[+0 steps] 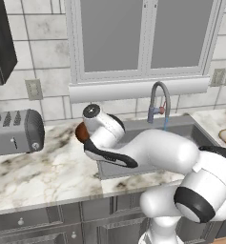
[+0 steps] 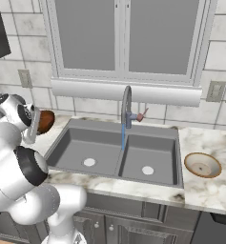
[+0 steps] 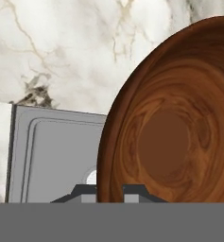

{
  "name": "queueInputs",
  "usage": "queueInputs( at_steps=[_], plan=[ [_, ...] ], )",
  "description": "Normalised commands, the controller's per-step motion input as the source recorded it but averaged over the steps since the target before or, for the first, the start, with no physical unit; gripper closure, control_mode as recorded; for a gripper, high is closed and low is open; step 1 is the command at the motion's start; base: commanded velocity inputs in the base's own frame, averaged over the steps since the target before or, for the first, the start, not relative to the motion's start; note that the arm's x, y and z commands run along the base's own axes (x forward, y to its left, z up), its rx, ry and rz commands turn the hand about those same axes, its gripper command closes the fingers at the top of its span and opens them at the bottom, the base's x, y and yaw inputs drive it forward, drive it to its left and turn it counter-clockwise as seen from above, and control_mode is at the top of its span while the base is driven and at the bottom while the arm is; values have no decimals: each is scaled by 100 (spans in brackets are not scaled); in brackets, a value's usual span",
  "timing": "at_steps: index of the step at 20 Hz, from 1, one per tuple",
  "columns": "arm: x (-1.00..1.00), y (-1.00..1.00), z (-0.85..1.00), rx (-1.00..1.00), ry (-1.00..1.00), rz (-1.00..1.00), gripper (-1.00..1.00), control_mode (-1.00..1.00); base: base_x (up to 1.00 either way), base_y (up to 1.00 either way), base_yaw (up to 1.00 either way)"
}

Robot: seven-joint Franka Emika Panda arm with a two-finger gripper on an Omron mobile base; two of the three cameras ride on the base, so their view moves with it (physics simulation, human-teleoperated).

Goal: Rinse each bowl for a few seconds and place them down in the sink or on the counter.

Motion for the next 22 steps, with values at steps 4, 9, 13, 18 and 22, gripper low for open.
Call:
queueInputs(
  at_steps=[4,9,13,18,22],
  plan=[
    [-3,-40,10,-3,-1,-11,100,-100,0,0,0],
    [-4,-38,4,-4,-3,-7,100,-100,0,0,0],
    [0,-45,4,0,0,-6,100,-100,0,0,0],
    [0,-49,2,0,1,-6,100,-100,0,0,0],
    [0,-52,5,4,5,-5,100,-100,0,0,0]
  ],
)
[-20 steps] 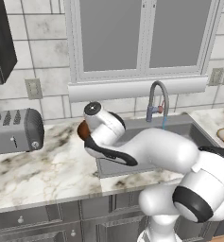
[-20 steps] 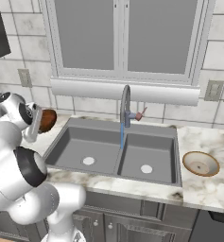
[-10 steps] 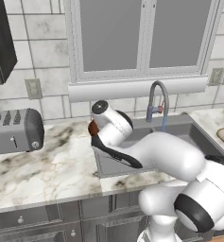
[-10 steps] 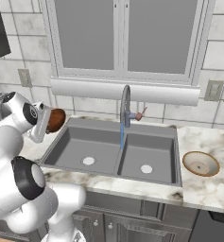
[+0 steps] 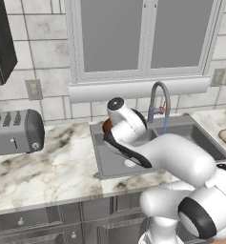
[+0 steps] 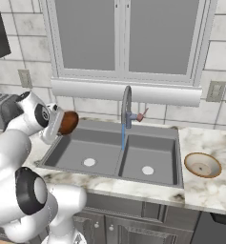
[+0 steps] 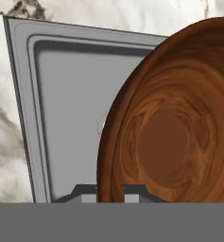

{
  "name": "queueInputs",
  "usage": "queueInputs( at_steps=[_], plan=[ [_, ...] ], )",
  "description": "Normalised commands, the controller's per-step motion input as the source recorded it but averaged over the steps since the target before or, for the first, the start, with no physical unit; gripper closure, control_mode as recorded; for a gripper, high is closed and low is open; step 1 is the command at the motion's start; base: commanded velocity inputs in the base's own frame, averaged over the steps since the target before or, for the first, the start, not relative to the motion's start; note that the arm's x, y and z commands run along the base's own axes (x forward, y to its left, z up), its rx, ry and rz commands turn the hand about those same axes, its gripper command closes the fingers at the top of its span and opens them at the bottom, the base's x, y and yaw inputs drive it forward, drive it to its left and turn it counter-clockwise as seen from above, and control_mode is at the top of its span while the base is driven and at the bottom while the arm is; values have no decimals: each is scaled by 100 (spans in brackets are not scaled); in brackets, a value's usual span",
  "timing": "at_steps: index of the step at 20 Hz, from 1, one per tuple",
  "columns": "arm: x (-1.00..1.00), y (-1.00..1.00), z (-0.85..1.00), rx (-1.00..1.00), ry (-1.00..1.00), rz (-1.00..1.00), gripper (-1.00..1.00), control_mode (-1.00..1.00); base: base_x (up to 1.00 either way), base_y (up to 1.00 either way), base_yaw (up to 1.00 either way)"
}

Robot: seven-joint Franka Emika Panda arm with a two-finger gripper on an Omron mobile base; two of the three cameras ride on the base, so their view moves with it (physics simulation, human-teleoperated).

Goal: Rinse each bowl for a few seconds and place them down in the sink or on the counter.

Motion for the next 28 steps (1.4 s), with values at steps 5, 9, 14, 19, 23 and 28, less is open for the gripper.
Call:
queueInputs(
  at_steps=[5,9,14,19,23,28],
  plan=[
    [-1,-48,3,5,5,-6,100,-100,0,0,0],
    [0,-49,3,2,5,-7,100,-100,0,0,0],
    [0,-43,0,0,9,-6,100,-100,0,0,0],
    [1,-35,0,0,9,-6,100,-100,0,0,0],
    [5,-37,0,0,8,-6,100,-100,0,0,0],
    [7,-29,0,-2,2,-6,100,-100,0,0,0]
  ],
)
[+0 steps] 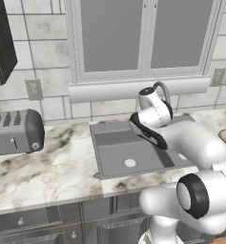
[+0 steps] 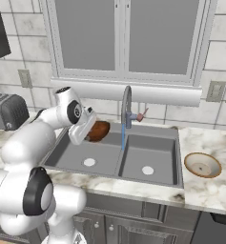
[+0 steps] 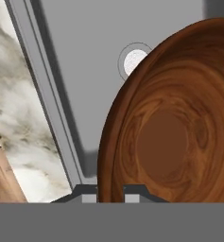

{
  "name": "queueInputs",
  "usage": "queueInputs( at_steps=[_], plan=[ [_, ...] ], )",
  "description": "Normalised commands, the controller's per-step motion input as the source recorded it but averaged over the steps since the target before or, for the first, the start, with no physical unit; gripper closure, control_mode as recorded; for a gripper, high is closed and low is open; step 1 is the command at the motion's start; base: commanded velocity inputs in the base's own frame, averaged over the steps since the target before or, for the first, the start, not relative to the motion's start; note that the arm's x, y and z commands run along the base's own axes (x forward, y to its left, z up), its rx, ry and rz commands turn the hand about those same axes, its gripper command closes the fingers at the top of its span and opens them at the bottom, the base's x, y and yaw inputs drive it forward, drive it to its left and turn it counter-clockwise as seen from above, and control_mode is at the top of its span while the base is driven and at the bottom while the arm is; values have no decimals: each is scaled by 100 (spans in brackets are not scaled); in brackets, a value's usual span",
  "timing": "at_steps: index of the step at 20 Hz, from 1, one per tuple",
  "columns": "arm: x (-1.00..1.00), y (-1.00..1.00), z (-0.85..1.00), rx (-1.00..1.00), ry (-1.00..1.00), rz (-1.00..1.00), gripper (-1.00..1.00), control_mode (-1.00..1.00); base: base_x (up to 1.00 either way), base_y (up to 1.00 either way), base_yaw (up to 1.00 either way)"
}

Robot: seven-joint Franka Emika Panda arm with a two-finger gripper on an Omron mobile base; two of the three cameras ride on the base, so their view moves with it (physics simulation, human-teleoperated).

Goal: Rinse each bowl for a few seconds and place them down in the sink or on the counter.

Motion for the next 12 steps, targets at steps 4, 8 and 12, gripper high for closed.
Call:
queueInputs(
  at_steps=[4,8,12],
  plan=[
    [0,-25,0,-5,0,-7,100,-100,0,0,0],
    [0,-26,0,-4,0,-8,100,-100,0,0,0],
    [1,-23,0,-2,0,-6,100,-100,0,0,0]
  ],
)
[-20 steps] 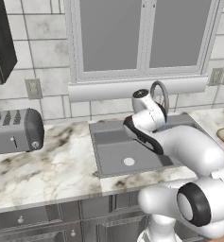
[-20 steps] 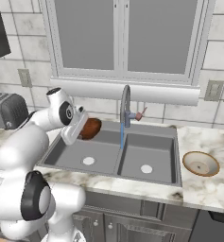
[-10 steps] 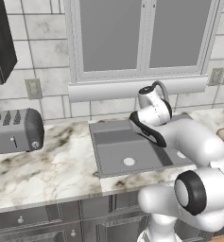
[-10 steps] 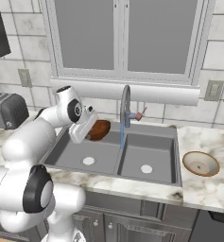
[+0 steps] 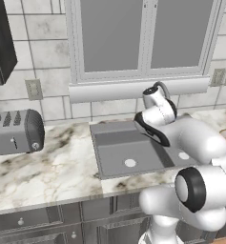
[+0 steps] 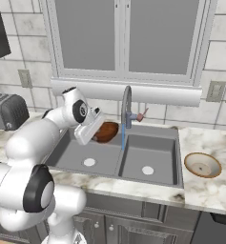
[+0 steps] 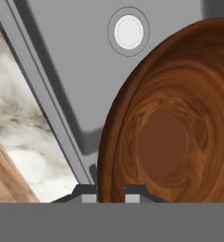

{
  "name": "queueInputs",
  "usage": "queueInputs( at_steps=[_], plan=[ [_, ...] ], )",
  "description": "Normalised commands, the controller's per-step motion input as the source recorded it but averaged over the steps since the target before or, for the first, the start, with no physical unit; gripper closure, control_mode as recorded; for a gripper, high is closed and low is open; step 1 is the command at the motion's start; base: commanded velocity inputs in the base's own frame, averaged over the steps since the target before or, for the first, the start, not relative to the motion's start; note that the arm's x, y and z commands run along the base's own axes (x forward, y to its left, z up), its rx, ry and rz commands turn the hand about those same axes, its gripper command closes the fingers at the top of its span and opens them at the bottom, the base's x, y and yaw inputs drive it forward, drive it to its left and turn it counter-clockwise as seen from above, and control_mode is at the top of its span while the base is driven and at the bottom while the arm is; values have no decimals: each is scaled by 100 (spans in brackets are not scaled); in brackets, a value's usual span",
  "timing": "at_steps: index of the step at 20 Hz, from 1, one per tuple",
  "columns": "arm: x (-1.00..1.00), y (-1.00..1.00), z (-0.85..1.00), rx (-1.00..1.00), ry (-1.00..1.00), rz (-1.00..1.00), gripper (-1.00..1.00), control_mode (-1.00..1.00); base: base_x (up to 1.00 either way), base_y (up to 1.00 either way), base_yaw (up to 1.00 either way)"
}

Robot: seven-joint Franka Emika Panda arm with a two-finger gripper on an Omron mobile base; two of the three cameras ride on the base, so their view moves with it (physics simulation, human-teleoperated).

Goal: Rinse each bowl for a few seconds and place them down in the sink or on the counter.

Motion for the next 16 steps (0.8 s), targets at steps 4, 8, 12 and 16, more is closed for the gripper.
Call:
queueInputs(
  at_steps=[4,8,12,16],
  plan=[
    [9,-23,-2,0,2,-5,100,-100,0,0,0],
    [15,-18,-4,0,4,-4,100,-100,0,0,0],
    [19,-7,-8,0,4,-3,100,-100,0,0,0],
    [17,0,-14,-2,2,-3,100,-100,0,0,0]
  ],
)
